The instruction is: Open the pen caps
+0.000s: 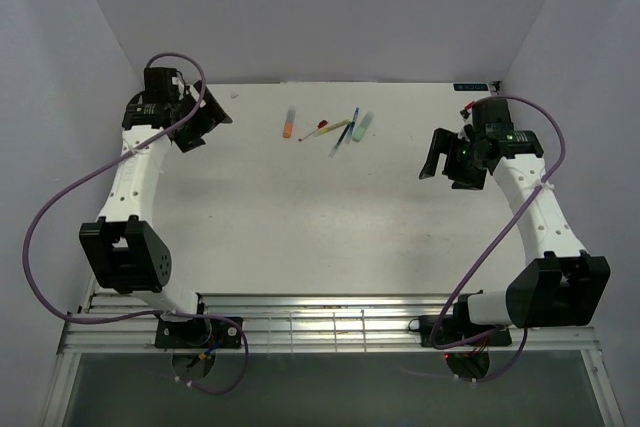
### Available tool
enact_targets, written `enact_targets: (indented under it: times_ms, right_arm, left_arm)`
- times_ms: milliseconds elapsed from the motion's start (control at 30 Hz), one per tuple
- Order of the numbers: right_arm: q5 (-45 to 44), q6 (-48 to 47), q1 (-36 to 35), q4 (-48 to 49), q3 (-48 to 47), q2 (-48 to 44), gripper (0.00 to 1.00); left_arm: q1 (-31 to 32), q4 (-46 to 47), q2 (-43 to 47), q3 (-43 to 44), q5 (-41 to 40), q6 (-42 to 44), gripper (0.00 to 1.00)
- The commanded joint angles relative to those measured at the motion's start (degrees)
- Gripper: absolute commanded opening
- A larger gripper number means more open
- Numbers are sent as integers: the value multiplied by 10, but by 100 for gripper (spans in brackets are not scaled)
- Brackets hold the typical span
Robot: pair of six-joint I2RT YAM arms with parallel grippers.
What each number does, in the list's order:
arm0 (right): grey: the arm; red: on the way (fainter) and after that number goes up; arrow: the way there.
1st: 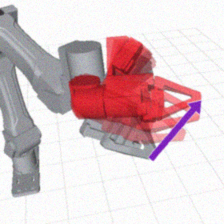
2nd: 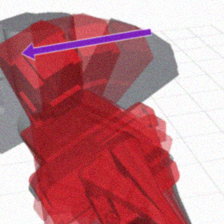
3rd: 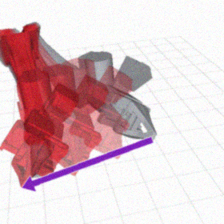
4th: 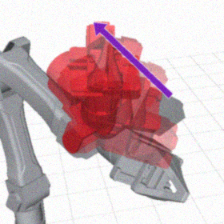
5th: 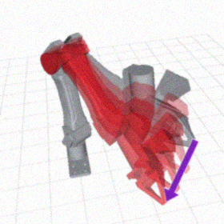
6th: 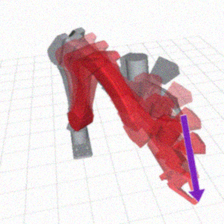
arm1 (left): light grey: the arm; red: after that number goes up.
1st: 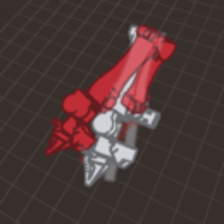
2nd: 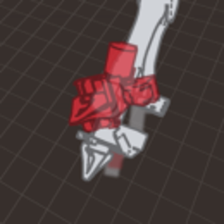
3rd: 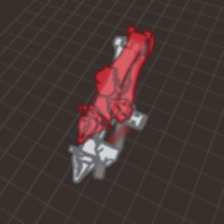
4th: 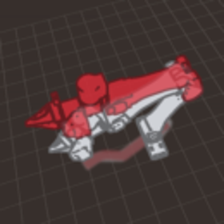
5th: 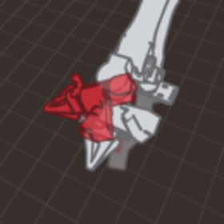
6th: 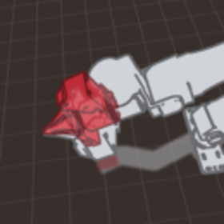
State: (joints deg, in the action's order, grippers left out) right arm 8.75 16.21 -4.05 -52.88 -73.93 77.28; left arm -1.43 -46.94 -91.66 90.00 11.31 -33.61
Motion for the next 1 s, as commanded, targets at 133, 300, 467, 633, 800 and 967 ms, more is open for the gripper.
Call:
enact_targets:
  times_ms: [133, 300, 467, 633, 800, 967]
  right_arm:
    - [3, 8, -1, 49, 66, -7, 90]
    - [112, -17, 2, 91, 128, -8, 90]
    - [163, -5, -1, 127, 164, -22, 90]
    - [173, 4, -19, 149, 183, -30, 90]
    - [169, 7, -48, 158, 168, -22, 90]
    - [179, -8, -71, 154, 150, -5, 90]
  left_arm:
    - [-114, -102, 92, -84, -80, -37, 98]
    - [-147, -65, 83, -76, -85, -3, 98]
    - [-147, -24, 10, -33, -92, 35, 88]
    - [-149, 89, -50, -26, -156, 107, 88]
    - [-157, 186, -116, -24, -174, 223, 88]
    - [-182, 267, -179, -15, -176, 307, 90]
